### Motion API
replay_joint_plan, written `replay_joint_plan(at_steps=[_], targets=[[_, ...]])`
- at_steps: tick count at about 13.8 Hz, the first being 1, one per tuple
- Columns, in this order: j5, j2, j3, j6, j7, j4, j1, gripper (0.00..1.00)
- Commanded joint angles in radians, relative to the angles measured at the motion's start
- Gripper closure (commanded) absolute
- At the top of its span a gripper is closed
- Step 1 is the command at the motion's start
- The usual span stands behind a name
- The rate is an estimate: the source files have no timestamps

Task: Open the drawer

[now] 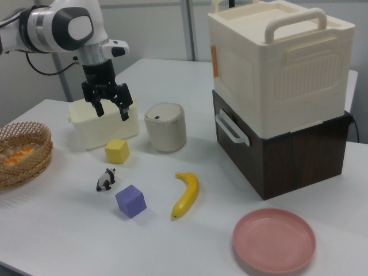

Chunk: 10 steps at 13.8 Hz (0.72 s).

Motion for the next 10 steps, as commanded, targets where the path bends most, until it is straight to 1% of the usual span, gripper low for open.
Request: replay_joint_plan(at_steps=[1, 10], targets=[[0.008, -0.042, -0.009, -0.013, -0.015, -0.031, 0.000, 0.00], [0.011, -0.037, -0.023, -0.013, -0.006, -0.019, -0.002, 0.00]])
